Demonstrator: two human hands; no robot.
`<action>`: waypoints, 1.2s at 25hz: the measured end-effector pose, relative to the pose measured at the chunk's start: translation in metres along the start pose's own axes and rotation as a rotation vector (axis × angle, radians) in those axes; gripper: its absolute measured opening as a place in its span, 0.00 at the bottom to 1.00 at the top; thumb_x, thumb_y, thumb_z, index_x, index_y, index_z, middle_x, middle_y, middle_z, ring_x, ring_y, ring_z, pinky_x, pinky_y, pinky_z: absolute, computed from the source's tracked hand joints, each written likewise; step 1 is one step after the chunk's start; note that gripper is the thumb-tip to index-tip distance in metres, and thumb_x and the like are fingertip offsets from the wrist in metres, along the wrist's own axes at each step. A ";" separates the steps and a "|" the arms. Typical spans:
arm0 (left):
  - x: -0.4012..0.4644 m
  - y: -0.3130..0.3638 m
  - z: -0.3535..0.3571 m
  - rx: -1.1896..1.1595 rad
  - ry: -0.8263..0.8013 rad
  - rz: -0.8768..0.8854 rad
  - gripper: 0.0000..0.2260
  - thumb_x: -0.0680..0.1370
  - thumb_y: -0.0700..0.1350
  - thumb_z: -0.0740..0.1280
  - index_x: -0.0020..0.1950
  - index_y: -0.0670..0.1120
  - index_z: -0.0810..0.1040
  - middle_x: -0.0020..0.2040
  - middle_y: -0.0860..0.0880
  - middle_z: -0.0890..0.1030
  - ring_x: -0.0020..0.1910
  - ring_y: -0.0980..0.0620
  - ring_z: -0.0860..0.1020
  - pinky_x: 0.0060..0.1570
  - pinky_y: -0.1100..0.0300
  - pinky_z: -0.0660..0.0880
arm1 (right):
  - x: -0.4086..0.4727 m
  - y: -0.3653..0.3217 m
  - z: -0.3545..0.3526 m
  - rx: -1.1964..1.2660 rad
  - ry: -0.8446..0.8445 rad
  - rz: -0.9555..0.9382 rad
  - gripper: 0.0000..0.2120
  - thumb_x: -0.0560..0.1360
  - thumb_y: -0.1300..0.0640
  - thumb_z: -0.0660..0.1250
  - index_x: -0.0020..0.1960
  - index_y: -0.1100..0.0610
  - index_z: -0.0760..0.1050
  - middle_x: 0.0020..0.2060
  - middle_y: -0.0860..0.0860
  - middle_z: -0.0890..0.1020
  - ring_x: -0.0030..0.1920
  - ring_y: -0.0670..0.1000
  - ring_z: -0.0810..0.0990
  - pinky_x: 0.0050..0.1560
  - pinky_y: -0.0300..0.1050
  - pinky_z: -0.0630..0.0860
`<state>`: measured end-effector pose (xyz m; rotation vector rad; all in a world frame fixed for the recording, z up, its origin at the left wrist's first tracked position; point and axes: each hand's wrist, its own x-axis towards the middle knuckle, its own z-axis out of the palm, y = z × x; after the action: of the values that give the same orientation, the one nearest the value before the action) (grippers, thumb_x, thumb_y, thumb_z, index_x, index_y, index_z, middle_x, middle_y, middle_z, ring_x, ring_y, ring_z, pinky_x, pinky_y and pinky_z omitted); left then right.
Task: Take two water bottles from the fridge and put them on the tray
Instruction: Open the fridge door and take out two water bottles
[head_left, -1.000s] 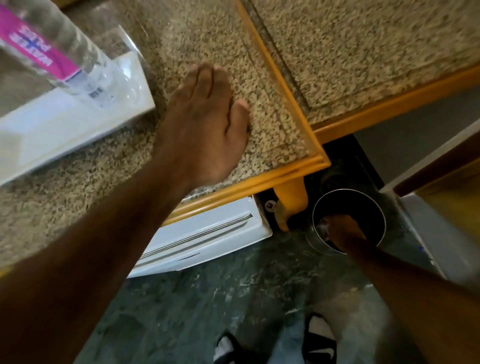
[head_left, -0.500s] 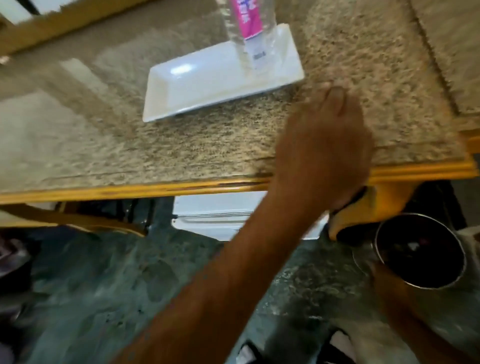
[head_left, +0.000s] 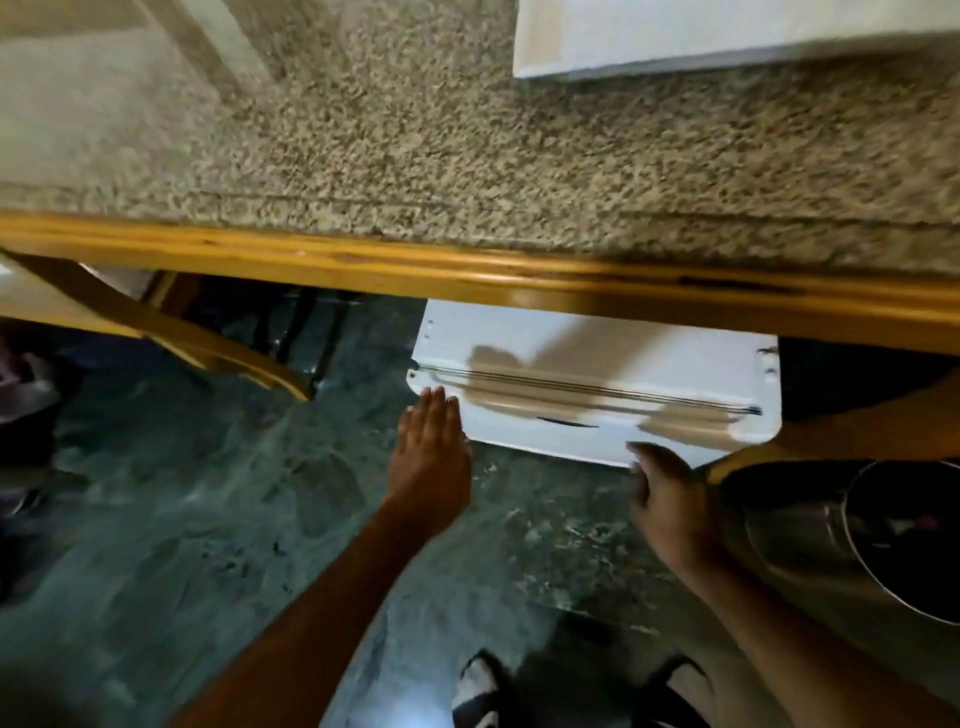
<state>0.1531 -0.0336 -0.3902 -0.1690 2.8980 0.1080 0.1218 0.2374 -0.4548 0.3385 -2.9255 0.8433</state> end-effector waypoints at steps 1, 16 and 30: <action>0.011 -0.021 0.006 -0.016 -0.030 -0.009 0.29 0.80 0.48 0.56 0.77 0.37 0.51 0.79 0.36 0.52 0.79 0.38 0.48 0.77 0.44 0.45 | 0.011 -0.014 0.006 0.016 0.033 -0.044 0.15 0.67 0.69 0.72 0.54 0.65 0.81 0.48 0.62 0.85 0.47 0.62 0.84 0.51 0.53 0.80; 0.101 -0.103 0.017 -0.164 -0.032 0.202 0.19 0.79 0.45 0.59 0.68 0.38 0.70 0.70 0.34 0.68 0.66 0.34 0.70 0.67 0.44 0.70 | 0.082 -0.096 0.068 -0.196 -0.033 0.072 0.10 0.70 0.67 0.64 0.50 0.65 0.79 0.49 0.62 0.82 0.50 0.63 0.79 0.57 0.50 0.75; 0.112 -0.109 0.017 -0.107 -0.065 0.310 0.16 0.80 0.47 0.57 0.62 0.42 0.77 0.60 0.38 0.76 0.55 0.36 0.75 0.54 0.45 0.76 | 0.073 -0.102 0.067 -0.272 -0.104 0.111 0.05 0.72 0.59 0.64 0.45 0.59 0.77 0.47 0.58 0.80 0.47 0.60 0.76 0.48 0.49 0.74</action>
<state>0.0628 -0.1521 -0.4397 0.2626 2.8315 0.3157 0.0733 0.1038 -0.4491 0.2070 -3.1264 0.4395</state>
